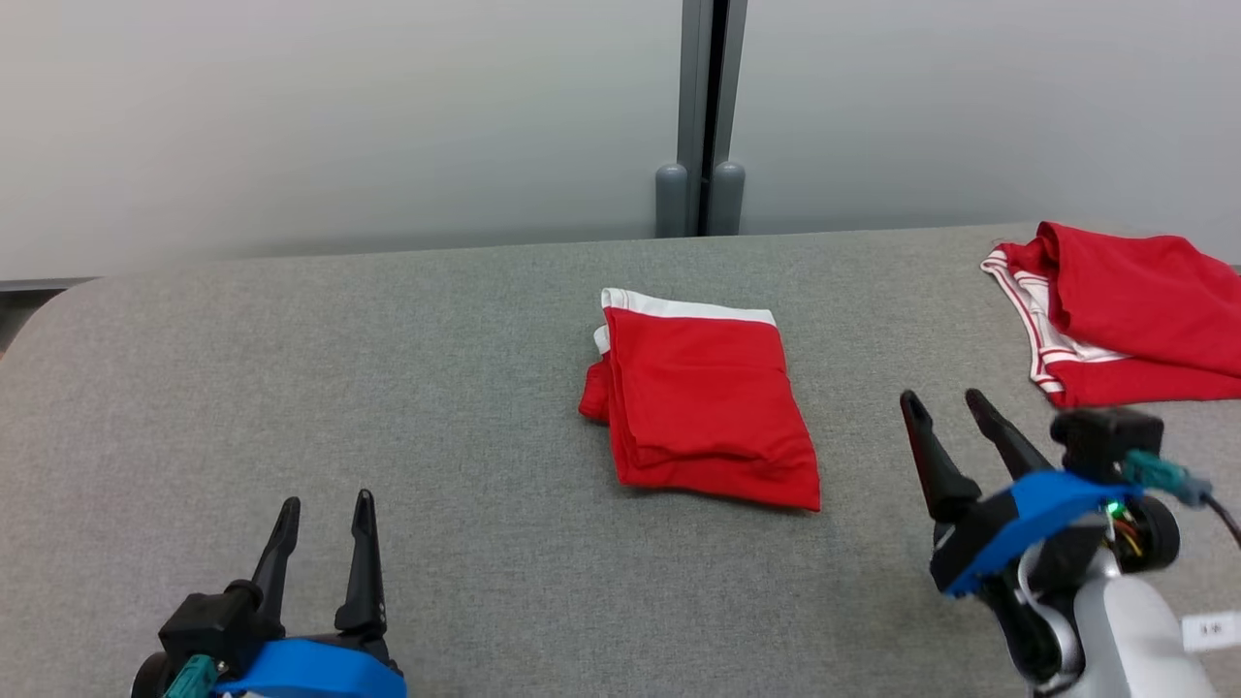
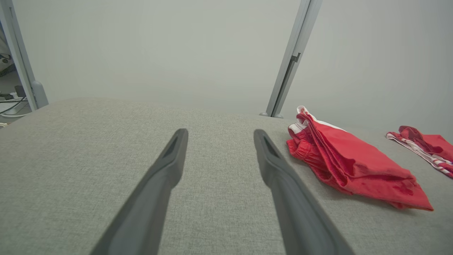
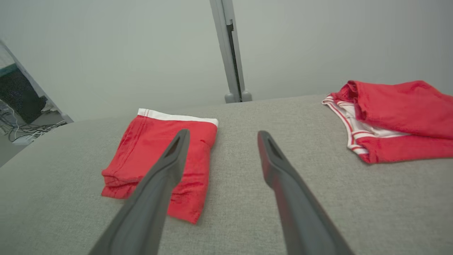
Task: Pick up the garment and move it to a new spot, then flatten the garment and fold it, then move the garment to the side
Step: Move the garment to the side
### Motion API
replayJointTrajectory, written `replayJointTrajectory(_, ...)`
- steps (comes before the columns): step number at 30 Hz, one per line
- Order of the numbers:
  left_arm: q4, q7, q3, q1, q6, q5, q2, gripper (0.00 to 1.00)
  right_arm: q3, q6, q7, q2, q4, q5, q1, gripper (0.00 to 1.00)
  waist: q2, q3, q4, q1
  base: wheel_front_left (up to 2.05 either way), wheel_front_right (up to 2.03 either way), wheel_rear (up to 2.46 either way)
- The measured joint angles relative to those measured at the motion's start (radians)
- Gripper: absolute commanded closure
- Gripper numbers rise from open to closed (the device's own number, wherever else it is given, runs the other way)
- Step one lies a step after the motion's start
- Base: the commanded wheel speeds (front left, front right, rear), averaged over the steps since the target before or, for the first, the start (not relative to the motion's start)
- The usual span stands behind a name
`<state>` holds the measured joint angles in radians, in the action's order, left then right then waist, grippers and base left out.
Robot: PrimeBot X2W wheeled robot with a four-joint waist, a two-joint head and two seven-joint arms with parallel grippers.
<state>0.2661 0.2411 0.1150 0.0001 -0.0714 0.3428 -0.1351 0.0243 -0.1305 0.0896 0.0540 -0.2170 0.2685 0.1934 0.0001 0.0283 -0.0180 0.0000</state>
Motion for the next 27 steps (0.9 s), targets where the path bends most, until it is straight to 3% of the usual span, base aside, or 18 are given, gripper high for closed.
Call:
replayJointTrajectory(6, -0.036, -0.006, 0.012, -0.045, 0.000, -0.003, -0.008, 0.00, 0.017, 0.000, 0.208, 0.006, -0.133, 0.030, 0.226, 0.00, 0.0000, 0.053, 0.021, 0.0000, 0.00, 0.00, 0.00)
replayJointTrajectory(12, -0.055, -0.002, 0.035, -0.106, -0.010, -0.009, -0.007, 0.00, 0.108, 0.000, 0.383, 0.000, -0.388, -0.020, 0.439, 0.00, 0.0000, 0.129, 0.079, 0.0002, 0.00, 0.00, 0.00)
replayJointTrajectory(26, -0.027, 0.016, 0.059, -0.156, -0.026, -0.011, 0.001, 0.00, 0.163, 0.000, 0.392, 0.002, -0.764, -0.102, 0.598, 0.00, -0.0001, 0.216, 0.208, 0.0000, 0.00, 0.00, 0.00)
replayJointTrajectory(27, -0.024, 0.016, 0.058, -0.156, -0.026, -0.010, 0.001, 0.00, 0.158, 0.000, 0.392, 0.003, -0.776, -0.114, 0.604, 0.09, 0.0000, 0.216, 0.207, 0.0000, 0.00, 0.00, 0.00)
